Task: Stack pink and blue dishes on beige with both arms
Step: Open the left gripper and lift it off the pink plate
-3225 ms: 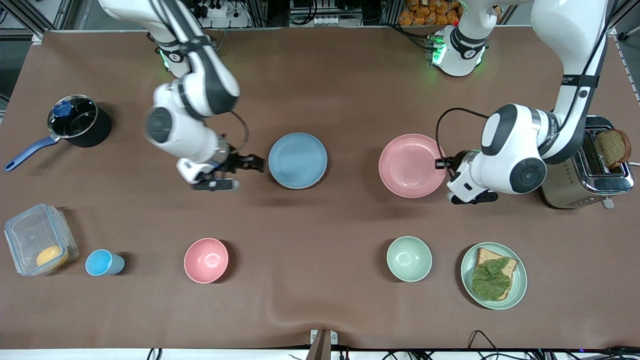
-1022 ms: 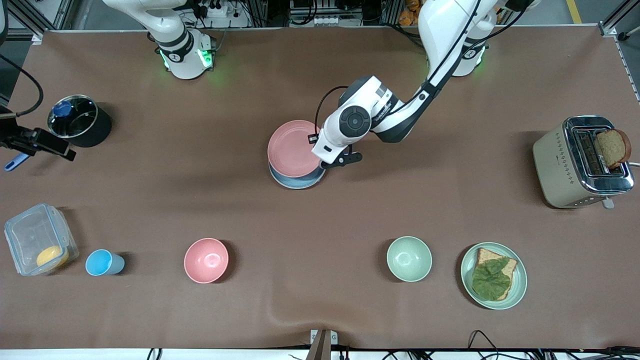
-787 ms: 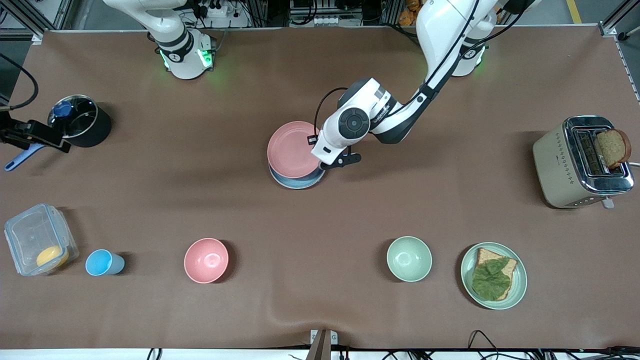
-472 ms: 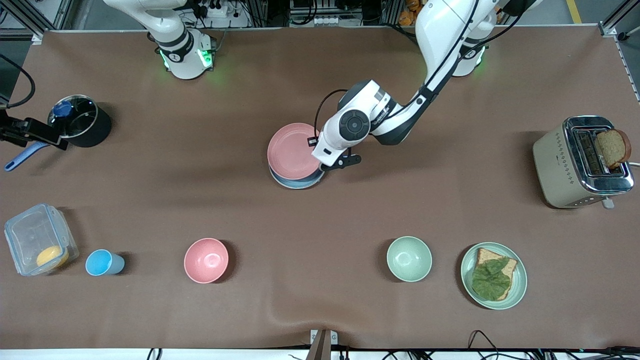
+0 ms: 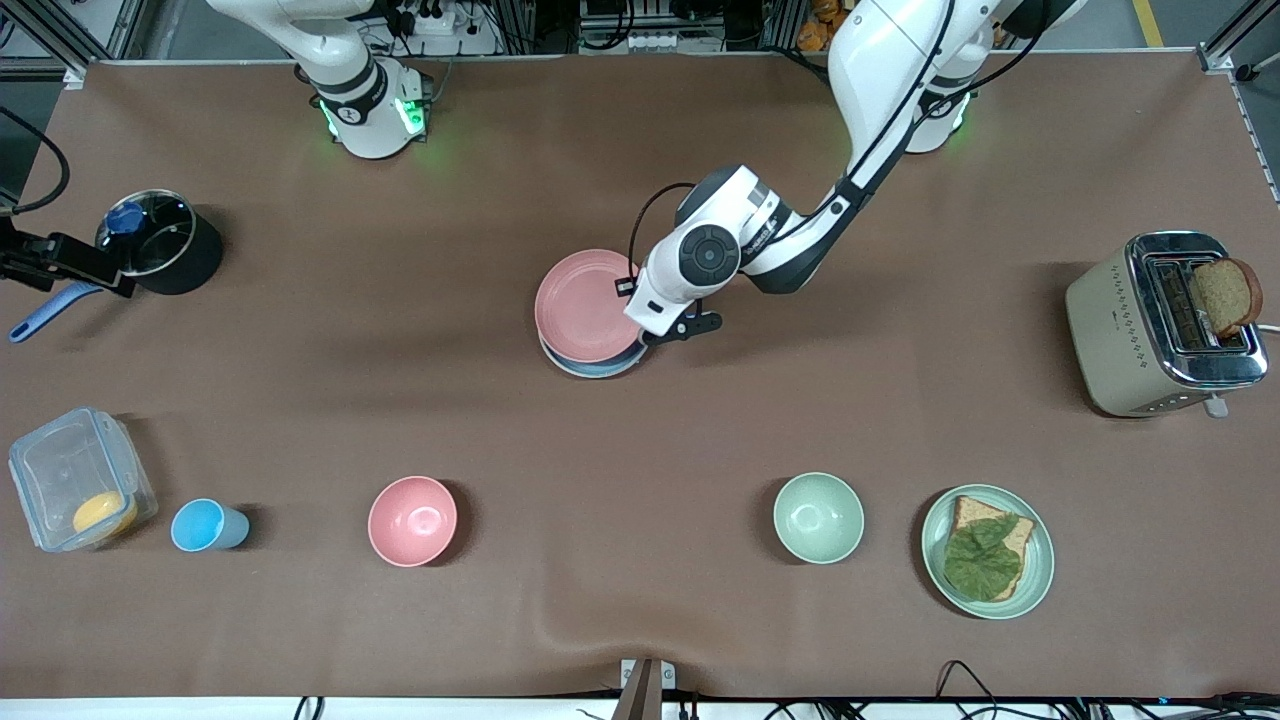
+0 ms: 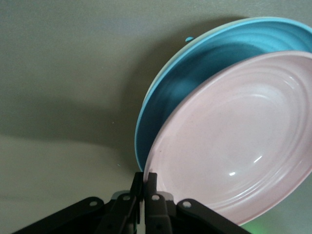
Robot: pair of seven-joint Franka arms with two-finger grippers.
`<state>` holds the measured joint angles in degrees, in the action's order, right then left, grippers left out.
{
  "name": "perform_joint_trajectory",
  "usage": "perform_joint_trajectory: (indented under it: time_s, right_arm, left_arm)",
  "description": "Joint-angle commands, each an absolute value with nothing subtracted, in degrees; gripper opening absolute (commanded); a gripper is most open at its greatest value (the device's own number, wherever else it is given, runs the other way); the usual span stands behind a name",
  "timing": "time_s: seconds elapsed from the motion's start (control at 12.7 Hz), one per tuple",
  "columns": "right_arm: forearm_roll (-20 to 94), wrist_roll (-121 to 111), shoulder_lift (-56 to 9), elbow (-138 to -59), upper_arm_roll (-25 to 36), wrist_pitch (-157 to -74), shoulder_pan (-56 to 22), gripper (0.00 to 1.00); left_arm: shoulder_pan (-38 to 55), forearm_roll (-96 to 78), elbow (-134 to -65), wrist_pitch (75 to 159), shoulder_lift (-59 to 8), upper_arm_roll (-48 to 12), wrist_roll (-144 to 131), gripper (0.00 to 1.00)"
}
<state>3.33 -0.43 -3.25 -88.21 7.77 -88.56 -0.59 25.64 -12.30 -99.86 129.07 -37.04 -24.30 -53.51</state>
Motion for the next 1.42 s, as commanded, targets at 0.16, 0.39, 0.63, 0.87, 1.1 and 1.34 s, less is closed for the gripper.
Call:
perform_joint_trajectory:
  time_s: [0.16,0.39,0.63,0.87,1.1,1.34]
  right_arm:
    - [2.29,-0.88,-1.93,-89.12,6.59,-88.24,0.53,1.00]
    - [2.11,-0.88,-1.93,-89.12,6.50,-88.24,0.53,1.00]
    - [2.11,-0.79,-1.93,-89.12,6.50,-88.16,0.53,1.00]
    - [2.02,-0.79,-1.93,-89.12,6.50,-88.15,0.44,1.00]
    - [2.02,-0.79,-1.93,-89.12,6.50,-88.15,0.53,1.00]
    - [2.02,-0.79,-1.93,-89.12,6.50,-88.15,0.53,1.00]
  left_arm:
    - [25.75,-13.53,-98.17,129.55,-37.97,-23.73,-53.87,0.09]
    - [25.23,-13.71,-96.94,129.29,-37.36,-23.73,-54.32,0.93]
    - [24.44,-13.71,-96.77,126.58,-34.56,-23.64,-54.49,1.00]
    - [22.33,-13.10,-93.88,117.63,-29.64,-23.64,-54.93,1.00]
    - [17.51,-10.91,-91.32,108.48,-22.35,-23.55,-54.67,1.00]
    - [14.25,-3.98,-91.23,103.73,-14.27,-23.55,-54.06,1.00]
